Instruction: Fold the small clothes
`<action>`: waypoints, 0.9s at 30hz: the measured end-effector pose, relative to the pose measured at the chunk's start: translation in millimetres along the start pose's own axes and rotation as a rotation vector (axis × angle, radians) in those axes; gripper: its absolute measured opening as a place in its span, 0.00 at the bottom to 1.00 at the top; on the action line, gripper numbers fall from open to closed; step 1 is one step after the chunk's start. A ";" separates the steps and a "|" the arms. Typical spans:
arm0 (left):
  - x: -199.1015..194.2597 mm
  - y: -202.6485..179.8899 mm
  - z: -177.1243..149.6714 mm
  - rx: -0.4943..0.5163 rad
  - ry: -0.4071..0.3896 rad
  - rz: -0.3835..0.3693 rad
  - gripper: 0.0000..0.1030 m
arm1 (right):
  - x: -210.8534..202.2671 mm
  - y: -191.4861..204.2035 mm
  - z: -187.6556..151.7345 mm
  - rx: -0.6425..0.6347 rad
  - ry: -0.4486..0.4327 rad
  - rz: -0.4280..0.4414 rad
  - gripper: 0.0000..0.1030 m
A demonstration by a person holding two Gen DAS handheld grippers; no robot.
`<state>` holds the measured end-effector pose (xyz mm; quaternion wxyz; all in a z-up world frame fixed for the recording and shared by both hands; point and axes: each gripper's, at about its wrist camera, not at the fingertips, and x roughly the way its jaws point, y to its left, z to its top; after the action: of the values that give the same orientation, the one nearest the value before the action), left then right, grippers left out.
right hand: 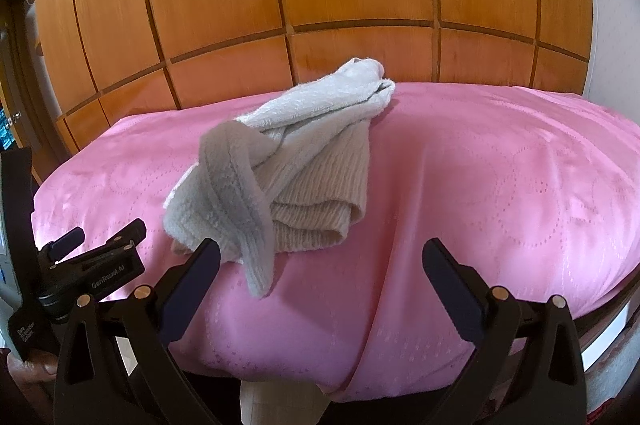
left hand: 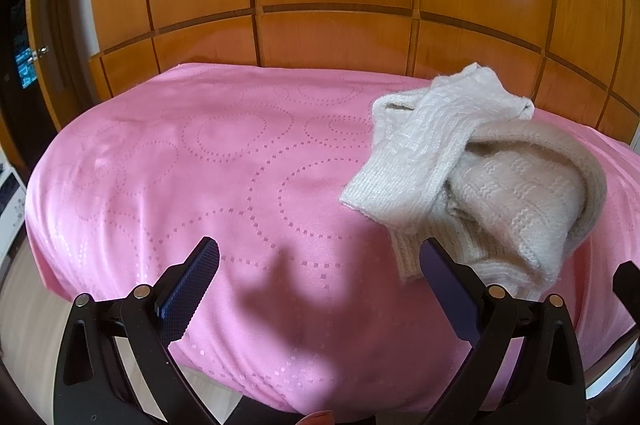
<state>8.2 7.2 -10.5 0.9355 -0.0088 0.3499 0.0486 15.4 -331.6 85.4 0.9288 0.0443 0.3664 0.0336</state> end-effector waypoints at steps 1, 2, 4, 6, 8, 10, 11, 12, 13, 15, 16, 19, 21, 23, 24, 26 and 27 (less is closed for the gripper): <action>0.4 0.6 0.5 -0.002 -0.002 0.002 0.96 | -0.4 -0.7 2.1 0.000 -0.005 0.001 0.97; 0.8 1.7 1.0 -0.004 -0.003 0.003 0.96 | -1.1 -1.4 4.2 0.002 -0.010 0.001 0.97; 2.2 0.9 1.3 -0.008 -0.002 0.005 0.96 | -1.8 -4.1 10.8 0.008 -0.022 0.002 0.97; 3.3 2.1 1.9 -0.012 -0.001 0.007 0.96 | -1.9 -5.8 18.4 0.010 -0.030 0.009 0.95; 5.0 2.9 2.2 -0.013 0.004 0.009 0.96 | -2.1 -7.6 27.0 0.014 -0.042 0.015 0.94; 6.3 4.1 2.5 -0.016 0.007 0.009 0.96 | -1.7 -8.5 36.7 0.019 -0.056 0.025 0.93; 6.8 4.1 2.6 -0.016 0.007 0.009 0.96 | -1.1 -8.3 41.0 0.019 -0.062 0.031 0.92; 7.9 4.7 2.6 -0.016 0.010 0.010 0.96 | -0.5 -8.1 45.3 0.019 -0.067 0.036 0.91; 8.5 4.4 2.4 -0.016 0.012 0.009 0.96 | 1.2 -7.6 50.7 0.018 -0.072 0.044 0.90; 9.7 5.1 2.1 -0.016 0.015 0.011 0.96 | 4.4 -7.8 59.2 0.023 -0.074 0.064 0.89; 10.9 5.7 1.8 -0.017 0.018 0.012 0.96 | 7.1 -6.9 65.5 0.024 -0.077 0.079 0.89; 15.2 7.8 0.4 -0.020 0.030 0.008 0.96 | 14.4 -4.6 79.7 0.016 -0.069 0.116 0.84; 18.1 11.0 1.2 -0.029 0.038 -0.006 0.96 | 24.6 -3.1 92.5 0.031 -0.037 0.168 0.78; 19.9 17.9 3.9 -0.057 0.038 -0.035 0.96 | 43.1 -4.6 109.0 0.057 0.025 0.234 0.74; 20.6 20.7 5.1 -0.068 0.039 -0.048 0.96 | 53.4 -5.4 116.0 0.079 0.062 0.259 0.71; 21.4 27.6 7.8 -0.087 0.042 -0.085 0.96 | 84.1 -6.6 131.2 0.147 0.162 0.330 0.66; 20.6 30.8 8.9 -0.095 0.041 -0.096 0.96 | 97.6 -6.1 136.0 0.172 0.198 0.348 0.64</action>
<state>26.4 40.1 -16.7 0.9279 -0.0707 0.3656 0.0202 179.8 -336.2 117.6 0.8613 0.1825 0.4440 0.1664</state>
